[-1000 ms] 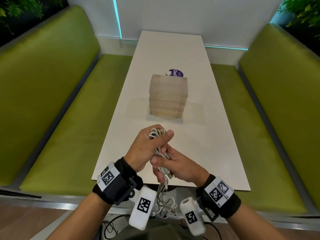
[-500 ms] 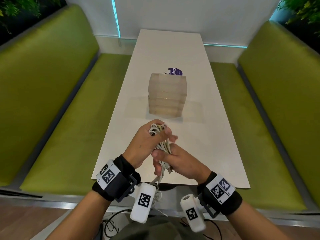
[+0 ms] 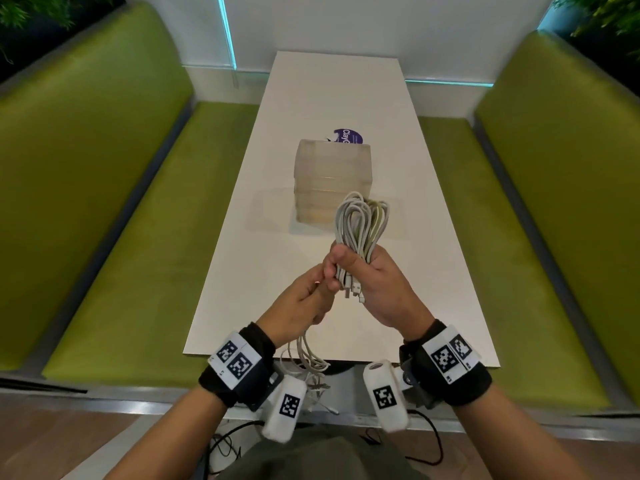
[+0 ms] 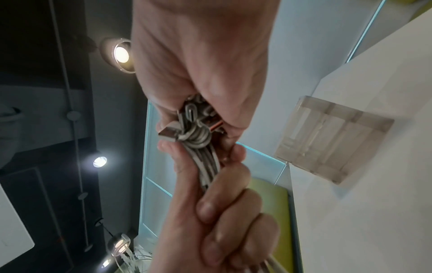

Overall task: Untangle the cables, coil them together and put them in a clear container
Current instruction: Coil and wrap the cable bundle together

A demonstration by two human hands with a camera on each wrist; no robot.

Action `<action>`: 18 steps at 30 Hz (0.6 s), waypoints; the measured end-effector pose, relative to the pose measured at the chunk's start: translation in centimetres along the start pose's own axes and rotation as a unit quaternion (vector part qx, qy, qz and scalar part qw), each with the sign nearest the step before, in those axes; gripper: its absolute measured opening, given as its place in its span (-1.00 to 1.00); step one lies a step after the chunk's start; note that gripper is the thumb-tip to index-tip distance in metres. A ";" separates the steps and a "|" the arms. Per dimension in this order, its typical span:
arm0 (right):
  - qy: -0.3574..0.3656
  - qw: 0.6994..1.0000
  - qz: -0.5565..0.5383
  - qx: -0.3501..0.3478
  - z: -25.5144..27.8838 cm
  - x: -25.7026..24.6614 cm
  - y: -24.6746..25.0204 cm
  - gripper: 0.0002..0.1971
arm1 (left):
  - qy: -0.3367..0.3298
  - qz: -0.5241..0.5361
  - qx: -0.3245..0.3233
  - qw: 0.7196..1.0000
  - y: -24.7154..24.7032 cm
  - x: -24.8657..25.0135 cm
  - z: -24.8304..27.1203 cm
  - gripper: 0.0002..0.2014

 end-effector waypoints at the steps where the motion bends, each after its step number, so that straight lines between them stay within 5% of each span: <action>1: -0.003 1.000 -0.012 0.003 0.0 0.1 -0.1 -0.68 | -0.008 -0.005 0.018 1.000 0.1 -0.2 -0.1 -0.54; 3: -0.011 0.998 -0.057 0.010 0.0 0.1 -0.3 -0.72 | -0.019 -0.015 0.031 0.999 0.0 -0.3 -0.1 -0.42; 7: -0.007 0.997 -0.078 0.022 0.0 -0.2 -0.2 -0.75 | -0.020 0.029 -0.021 0.999 -1.0 -0.2 0.2 -0.73; 10: -0.007 0.993 -0.111 0.034 -0.3 -0.3 0.4 -0.73 | -0.014 -0.007 -0.063 0.998 -1.4 -1.0 0.5 -0.46; 18: -0.012 0.994 -0.100 0.035 -0.4 -0.4 1.4 -0.80 | 0.031 0.011 -0.097 0.995 -1.3 -1.8 0.6 -0.56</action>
Point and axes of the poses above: each hand's wrist, its own z-axis away from the middle knuckle, its own y-axis out of the back of the hand, x = y × z, the point moved 8 cm from there along -z, towards the middle knuckle, and after that the axes turned 2 degrees about y, right-handed, at the moved point
